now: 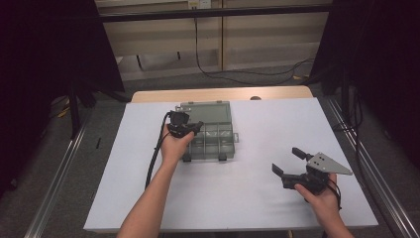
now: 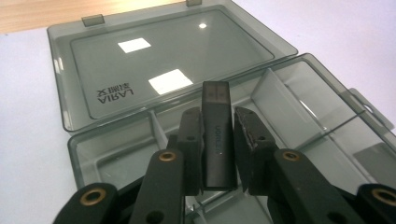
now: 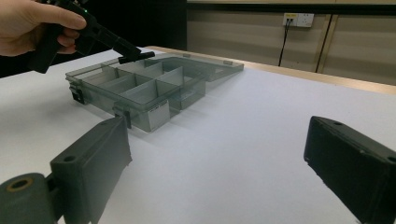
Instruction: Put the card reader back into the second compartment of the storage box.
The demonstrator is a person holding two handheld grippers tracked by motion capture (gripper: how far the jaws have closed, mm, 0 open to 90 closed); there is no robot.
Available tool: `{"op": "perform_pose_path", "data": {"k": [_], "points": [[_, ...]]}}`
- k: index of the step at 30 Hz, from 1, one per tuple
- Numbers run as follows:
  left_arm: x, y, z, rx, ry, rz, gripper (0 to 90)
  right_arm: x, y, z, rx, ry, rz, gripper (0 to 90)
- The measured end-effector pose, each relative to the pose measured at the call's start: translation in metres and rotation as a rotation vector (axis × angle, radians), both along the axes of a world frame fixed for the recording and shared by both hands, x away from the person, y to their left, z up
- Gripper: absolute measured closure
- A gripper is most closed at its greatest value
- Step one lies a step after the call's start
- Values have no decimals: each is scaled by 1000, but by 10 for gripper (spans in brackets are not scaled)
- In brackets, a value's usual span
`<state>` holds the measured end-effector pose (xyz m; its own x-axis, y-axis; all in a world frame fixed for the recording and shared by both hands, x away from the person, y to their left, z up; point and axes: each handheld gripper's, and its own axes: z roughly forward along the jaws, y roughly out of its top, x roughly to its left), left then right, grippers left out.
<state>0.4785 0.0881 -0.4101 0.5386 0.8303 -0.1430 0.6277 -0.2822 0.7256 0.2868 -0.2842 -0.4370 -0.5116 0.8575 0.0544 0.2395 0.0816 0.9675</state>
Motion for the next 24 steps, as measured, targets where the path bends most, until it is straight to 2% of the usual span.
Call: {"op": "perform_pose_path", "data": {"k": [10,12,19,24], "points": [[1,-2,-2,7,-8,-2,736,0,1,0,1,0,2,65],[1,-3,-3,-4,-10,5,735,0,1,0,4,-2,4,65],[1,0,1,-18,-19,27,637,0,0,0,-1,0,2,64],[2,7,5,-20,-30,54,471,1,0,0,-1,2,2,64]]}}
